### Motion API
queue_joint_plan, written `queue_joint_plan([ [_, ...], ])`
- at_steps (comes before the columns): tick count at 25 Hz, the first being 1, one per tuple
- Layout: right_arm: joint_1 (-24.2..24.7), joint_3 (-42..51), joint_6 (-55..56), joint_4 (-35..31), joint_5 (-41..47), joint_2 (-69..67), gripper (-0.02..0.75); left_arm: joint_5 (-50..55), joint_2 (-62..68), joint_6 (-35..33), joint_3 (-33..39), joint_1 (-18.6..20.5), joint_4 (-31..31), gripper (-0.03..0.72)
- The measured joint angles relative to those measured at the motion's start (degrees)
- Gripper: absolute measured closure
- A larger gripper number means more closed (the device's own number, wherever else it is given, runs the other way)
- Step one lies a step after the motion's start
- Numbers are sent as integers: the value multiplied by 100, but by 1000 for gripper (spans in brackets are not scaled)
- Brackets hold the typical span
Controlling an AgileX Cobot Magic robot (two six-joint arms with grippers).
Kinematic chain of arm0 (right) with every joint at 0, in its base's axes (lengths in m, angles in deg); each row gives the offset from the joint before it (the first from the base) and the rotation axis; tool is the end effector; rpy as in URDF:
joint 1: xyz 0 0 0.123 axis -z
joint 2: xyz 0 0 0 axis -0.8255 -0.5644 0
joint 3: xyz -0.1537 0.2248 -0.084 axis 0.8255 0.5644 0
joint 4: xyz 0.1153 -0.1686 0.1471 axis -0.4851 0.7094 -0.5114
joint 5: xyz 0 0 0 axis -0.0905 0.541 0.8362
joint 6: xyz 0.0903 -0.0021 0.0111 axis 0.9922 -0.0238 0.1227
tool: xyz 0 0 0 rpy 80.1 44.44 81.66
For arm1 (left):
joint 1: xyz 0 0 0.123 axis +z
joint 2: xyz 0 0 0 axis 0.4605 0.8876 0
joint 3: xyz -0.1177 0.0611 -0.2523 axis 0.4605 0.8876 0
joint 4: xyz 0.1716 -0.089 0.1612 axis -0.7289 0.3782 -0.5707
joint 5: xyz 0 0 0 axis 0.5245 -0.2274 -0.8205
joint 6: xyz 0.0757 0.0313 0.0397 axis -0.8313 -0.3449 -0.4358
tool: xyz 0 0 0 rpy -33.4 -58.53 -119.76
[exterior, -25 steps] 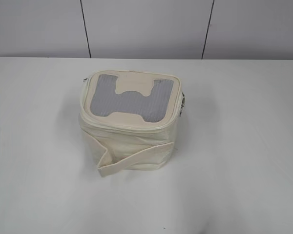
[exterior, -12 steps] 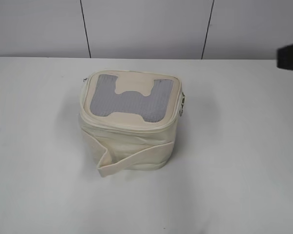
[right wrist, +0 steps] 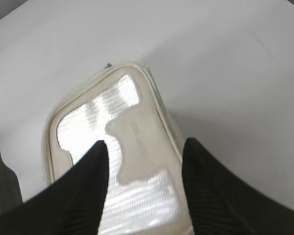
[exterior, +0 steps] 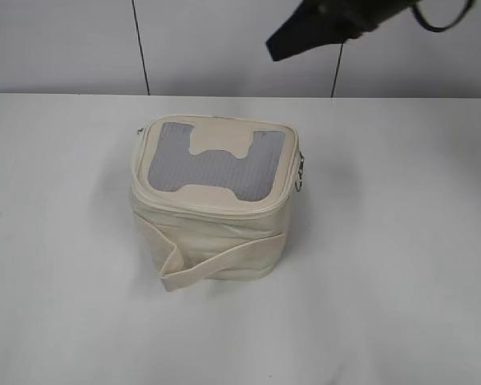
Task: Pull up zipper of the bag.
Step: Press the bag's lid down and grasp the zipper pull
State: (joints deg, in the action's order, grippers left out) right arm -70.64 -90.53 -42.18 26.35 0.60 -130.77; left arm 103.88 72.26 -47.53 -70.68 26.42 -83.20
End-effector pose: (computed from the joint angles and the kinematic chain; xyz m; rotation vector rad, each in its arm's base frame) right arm 0.3777 0.1617 0.3083 -0.9936 2.1552 0.8151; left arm -0.0023 -0.0061 0.2869 0.0283 2.0419 -0.1009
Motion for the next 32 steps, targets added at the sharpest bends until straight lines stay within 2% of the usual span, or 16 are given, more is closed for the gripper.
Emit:
queue_joint_plan([
  [3, -222, -1410, 79, 80, 628, -1070, 346, 21, 399, 0, -20, 0, 19, 449],
  [6, -318, -2641, 252, 122, 1142, -2012, 346, -185, 773, 0, -60, 0, 293, 449],
  [8, -373, -3285, 380, 134, 1187, -2513, 346, -489, 1088, -8, -91, 0, 739, 447],
  [11, -444, -3688, 440, 165, 1198, -2915, 346, -1112, 1773, -393, -104, 0, 1582, 440],
  [14, -598, -3767, 439, 154, 1229, -3131, 346, -1738, 2644, -1031, -106, 0, 2218, 438],
  [22, -994, -3771, 439, 168, 1265, -3309, 346, -2905, 4961, -3320, -106, 0, 4159, 385],
  [30, -1053, -3771, 439, 396, 1267, -3309, 346, -2992, 6629, -6135, -442, 0, 6755, 377],
  [32, -1053, -3771, 439, 425, 1267, -3309, 353, -2835, 7040, -6622, -654, 6, 7186, 376],
])
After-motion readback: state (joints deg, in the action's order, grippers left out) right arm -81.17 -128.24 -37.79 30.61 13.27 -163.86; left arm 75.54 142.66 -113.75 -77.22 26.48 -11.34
